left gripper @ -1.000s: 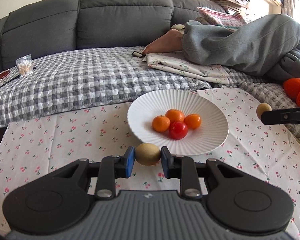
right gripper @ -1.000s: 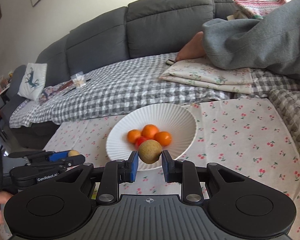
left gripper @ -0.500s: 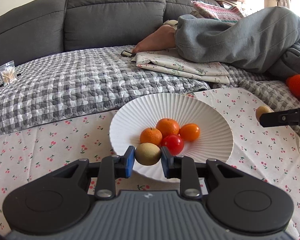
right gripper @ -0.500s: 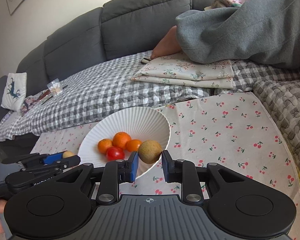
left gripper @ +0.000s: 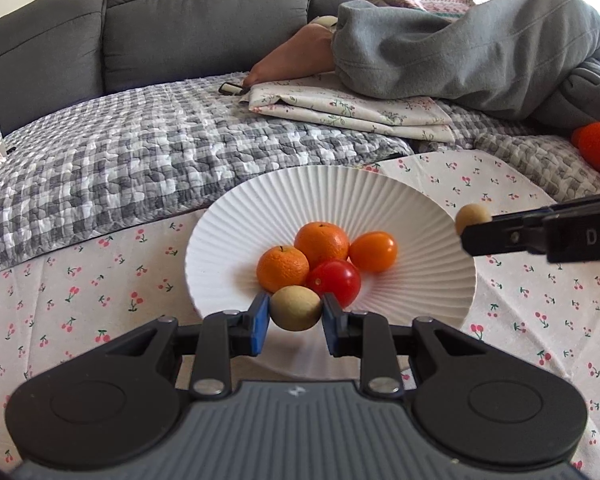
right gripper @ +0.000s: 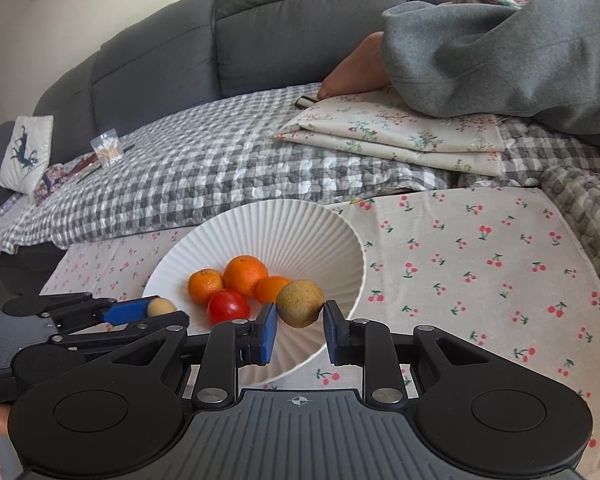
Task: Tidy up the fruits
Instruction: 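Carry the tan kiwis to the white bowl with both tools, then open both tools to drop the kiwis into the bowl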
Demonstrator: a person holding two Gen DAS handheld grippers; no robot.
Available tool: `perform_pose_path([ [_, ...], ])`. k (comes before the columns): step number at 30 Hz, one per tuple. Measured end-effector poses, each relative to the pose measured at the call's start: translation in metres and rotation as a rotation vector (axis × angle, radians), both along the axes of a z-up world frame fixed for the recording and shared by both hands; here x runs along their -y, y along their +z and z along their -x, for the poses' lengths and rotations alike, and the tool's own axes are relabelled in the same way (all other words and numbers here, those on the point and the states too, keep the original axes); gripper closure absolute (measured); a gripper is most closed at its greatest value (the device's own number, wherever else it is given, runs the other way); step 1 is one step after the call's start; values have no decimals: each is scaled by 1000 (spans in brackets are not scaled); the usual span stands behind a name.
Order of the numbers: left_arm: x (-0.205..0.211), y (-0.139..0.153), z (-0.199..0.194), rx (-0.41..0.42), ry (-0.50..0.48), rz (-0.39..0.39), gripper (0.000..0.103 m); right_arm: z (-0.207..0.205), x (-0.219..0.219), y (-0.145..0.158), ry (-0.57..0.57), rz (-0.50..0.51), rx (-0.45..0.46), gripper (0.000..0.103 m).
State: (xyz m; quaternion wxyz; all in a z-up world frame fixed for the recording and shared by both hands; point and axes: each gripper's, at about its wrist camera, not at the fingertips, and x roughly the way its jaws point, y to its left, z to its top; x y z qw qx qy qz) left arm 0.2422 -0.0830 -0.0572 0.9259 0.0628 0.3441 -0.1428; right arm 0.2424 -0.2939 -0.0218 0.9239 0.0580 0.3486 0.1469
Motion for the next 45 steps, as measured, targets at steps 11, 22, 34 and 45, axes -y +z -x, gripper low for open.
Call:
perform_pose_path([
  [11,6,-9,-4,-4,-15,-27,77,-8,-32,-19,65,78,-19,79],
  [22,0,-4,-2,2,-2,-18,71,-7,-30,-18,34,81,-13,76],
  [34,-35,27,4,21,58,78,56,-4,9,3,-65,-55,-13,70],
  [45,-53,29,21,-15,105,52,56,15,3,17,-54,-87,-37,28],
])
